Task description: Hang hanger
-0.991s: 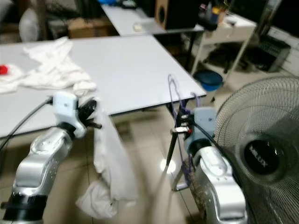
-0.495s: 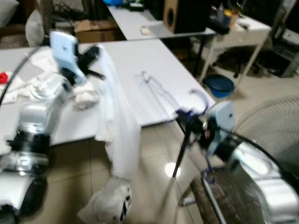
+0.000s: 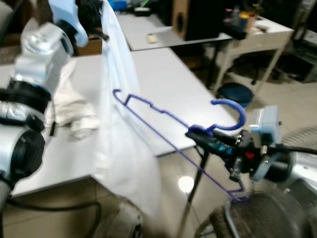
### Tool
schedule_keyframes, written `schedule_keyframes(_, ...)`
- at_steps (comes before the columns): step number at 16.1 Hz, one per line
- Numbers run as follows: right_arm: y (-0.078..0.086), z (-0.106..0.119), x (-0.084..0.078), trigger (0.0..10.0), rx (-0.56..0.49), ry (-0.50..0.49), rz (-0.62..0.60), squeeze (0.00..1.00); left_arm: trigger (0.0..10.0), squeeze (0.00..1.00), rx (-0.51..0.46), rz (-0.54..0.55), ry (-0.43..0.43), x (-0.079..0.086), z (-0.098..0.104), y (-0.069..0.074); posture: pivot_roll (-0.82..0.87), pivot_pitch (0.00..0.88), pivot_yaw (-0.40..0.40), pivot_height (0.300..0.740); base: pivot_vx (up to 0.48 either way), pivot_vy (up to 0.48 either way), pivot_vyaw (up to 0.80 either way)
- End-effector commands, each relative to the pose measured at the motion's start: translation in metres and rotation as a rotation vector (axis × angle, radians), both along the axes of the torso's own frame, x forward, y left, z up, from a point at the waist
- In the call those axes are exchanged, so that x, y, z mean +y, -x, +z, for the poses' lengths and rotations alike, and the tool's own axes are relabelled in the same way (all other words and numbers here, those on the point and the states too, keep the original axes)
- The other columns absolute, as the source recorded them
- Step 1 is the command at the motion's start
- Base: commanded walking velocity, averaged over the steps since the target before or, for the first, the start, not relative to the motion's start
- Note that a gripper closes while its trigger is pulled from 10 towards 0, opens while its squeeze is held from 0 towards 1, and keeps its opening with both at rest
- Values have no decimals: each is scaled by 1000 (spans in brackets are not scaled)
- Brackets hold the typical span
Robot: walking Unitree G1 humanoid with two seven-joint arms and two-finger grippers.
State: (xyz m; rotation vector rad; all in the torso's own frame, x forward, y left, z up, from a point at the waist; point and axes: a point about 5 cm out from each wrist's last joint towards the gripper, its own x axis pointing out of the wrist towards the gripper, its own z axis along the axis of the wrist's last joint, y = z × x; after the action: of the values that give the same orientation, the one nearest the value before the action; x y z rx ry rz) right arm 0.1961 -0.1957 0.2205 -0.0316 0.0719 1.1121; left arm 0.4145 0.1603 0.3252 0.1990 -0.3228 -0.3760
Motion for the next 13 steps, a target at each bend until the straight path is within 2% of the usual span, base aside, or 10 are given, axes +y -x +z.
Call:
schedule_keyframes(1, -6, -4, 4, 10000, 7, 81, 18, 0, 10000, 0, -27, -112, 33, -16, 16, 2, -172, 0, 12, 740, 0, 0, 0)
schedule_keyframes(2, -9, -7, 6, 10000, 11, 104, 13, 0, 10000, 0, -27, -150, 38, -20, 18, 4, -172, 0, 12, 740, 0, 0, 0)
schedule_keyframes(3, -19, -16, 9, 10000, 27, 152, 2, 0, 10000, 0, -22, -222, 42, -26, 20, 6, -171, 0, 8, 740, 0, 0, 0)
schedule_keyframes(6, -42, -31, 17, 10000, 29, 273, 23, 0, 10000, 0, -16, -357, 21, -27, 22, 19, -160, 0, -7, 740, 0, 0, 0)
schedule_keyframes(7, -53, -34, 19, 10000, 16, 309, 27, 0, 10000, 0, -18, -438, 30, -26, 25, 28, -156, 0, -13, 740, 0, 0, 0)
schedule_keyframes(8, -71, -32, 22, 10000, -23, 350, 25, 0, 10000, 0, -20, -545, 45, -27, 30, 42, -150, 0, -21, 740, 0, 0, 0)
schedule_keyframes(9, -82, -30, 24, 10000, -51, 356, 5, 0, 10000, 0, -14, -603, 36, -29, 30, 51, -147, 0, -26, 740, 0, 0, 0)
schedule_keyframes(10, -102, -25, 26, 10000, -90, 371, -42, 0, 10000, 0, -16, -681, 15, -32, 30, 63, -139, 0, -40, 740, 0, 0, 0)
schedule_keyframes(12, -133, -14, 30, 10000, -183, 437, -109, 0, 10000, 0, -49, -750, 28, -35, 36, 74, -136, 0, -46, 740, 0, 0, 0)
schedule_keyframes(13, -151, -2, 30, 10000, -268, 491, -156, 0, 10000, 0, -80, -750, 71, -32, 42, 77, -137, 0, -44, 740, 0, 0, 0)
